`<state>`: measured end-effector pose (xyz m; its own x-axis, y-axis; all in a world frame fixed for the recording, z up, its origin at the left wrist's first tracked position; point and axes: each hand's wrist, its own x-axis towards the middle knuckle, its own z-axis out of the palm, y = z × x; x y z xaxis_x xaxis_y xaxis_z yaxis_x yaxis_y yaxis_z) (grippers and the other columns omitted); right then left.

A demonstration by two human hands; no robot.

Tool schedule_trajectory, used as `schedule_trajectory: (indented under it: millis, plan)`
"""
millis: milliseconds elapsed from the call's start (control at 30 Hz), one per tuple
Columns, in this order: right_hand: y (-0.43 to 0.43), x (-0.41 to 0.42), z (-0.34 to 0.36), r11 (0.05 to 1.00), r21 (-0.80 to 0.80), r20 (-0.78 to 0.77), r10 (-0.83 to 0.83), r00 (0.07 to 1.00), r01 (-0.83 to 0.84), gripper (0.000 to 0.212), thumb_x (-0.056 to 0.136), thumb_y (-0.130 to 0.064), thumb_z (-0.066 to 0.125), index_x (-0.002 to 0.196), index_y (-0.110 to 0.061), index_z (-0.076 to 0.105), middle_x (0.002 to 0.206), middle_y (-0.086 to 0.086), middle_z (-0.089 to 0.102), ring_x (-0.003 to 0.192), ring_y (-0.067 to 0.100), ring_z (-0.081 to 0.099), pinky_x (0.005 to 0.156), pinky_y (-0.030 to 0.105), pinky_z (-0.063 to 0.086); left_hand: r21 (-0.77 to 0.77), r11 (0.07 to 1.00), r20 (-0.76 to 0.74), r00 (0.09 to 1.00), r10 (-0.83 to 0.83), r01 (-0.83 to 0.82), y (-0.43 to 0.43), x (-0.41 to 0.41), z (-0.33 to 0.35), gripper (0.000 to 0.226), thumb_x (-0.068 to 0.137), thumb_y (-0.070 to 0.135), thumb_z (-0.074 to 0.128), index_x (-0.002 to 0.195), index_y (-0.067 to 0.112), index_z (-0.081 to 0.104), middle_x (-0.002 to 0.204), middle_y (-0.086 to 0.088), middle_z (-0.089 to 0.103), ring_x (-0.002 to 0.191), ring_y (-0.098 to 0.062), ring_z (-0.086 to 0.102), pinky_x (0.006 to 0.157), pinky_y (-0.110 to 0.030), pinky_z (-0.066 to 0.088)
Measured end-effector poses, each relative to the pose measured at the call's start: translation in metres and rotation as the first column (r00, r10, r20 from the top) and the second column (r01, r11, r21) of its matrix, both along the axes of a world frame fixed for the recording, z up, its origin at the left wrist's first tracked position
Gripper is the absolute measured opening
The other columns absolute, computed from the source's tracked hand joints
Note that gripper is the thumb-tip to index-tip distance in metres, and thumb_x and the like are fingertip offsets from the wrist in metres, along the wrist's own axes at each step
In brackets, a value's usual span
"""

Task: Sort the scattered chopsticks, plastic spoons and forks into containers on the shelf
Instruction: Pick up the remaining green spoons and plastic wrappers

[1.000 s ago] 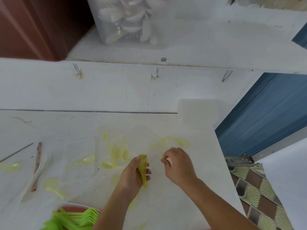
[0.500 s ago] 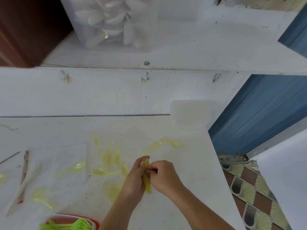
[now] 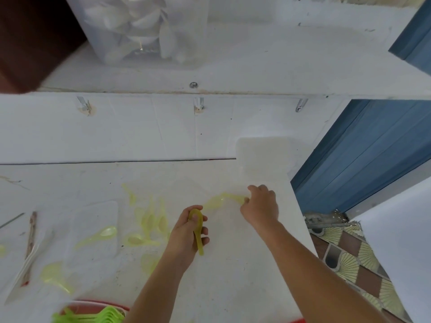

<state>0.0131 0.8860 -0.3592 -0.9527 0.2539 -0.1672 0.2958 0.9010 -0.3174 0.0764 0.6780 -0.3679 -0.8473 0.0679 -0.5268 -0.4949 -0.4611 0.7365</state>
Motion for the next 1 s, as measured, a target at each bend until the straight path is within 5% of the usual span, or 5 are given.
schedule_trajectory:
  millis: [233,500,700,867,1000]
  plan:
    - [0.015,0.005,-0.013,0.994,-0.100,0.001,0.037,0.999,-0.037,0.018,0.086,-0.001,0.058,0.085,-0.019,0.056,0.096,0.002,0.056,0.083,0.025,0.059,0.069,0.035,0.052,0.087,0.996,0.037,0.999,-0.026,0.023,-0.009,-0.015,0.003,0.030,0.109,0.024,0.046,0.124,0.008,0.066,0.096,-0.014,0.057,0.062,-0.023,0.049,0.054,-0.033,0.040]
    - [-0.016,0.054,0.035,0.783,-0.417,-0.258,0.386,0.886,-0.462,0.025,0.088,0.003,0.070,0.094,-0.019,0.080,0.086,-0.014,0.066,0.079,0.004,0.065,0.074,0.016,0.054,-0.151,0.969,-0.094,0.973,-0.211,0.196,-0.011,0.000,0.015,0.031,0.112,0.020,0.038,0.129,0.008,0.061,0.103,-0.018,0.062,0.080,-0.032,0.065,0.071,-0.041,0.053]
    - [-0.062,0.067,0.035,0.854,-0.457,-0.180,0.184,0.966,-0.248,0.016,0.079,-0.011,0.067,0.079,-0.023,0.056,0.066,-0.005,0.059,0.056,0.011,0.053,0.052,0.028,0.050,-0.132,0.954,-0.084,0.956,-0.281,0.269,0.005,0.026,0.023,0.036,0.113,0.030,0.038,0.127,0.012,0.066,0.095,-0.016,0.066,0.077,-0.024,0.063,0.070,-0.039,0.051]
    - [-0.052,0.035,0.023,0.605,-0.793,0.036,0.162,0.986,-0.070,0.014,0.085,-0.011,0.074,0.089,-0.024,0.071,0.080,0.001,0.068,0.067,0.014,0.059,0.063,0.030,0.049,-0.002,0.992,-0.029,0.991,-0.128,0.128,-0.021,0.031,0.015,0.037,0.112,0.027,0.039,0.125,0.005,0.065,0.095,-0.014,0.062,0.065,-0.024,0.052,0.058,-0.034,0.043]
    - [-0.047,-0.012,-0.014,0.936,-0.345,-0.087,0.043,0.995,-0.070,0.034,0.095,-0.009,0.055,0.123,-0.023,0.068,0.114,0.006,0.061,0.104,0.027,0.060,0.085,0.032,0.047,0.094,0.995,-0.010,0.999,-0.041,0.042,-0.053,0.037,0.017,0.035,0.110,0.030,0.043,0.124,0.007,0.065,0.094,-0.012,0.060,0.064,-0.024,0.049,0.058,-0.033,0.042]
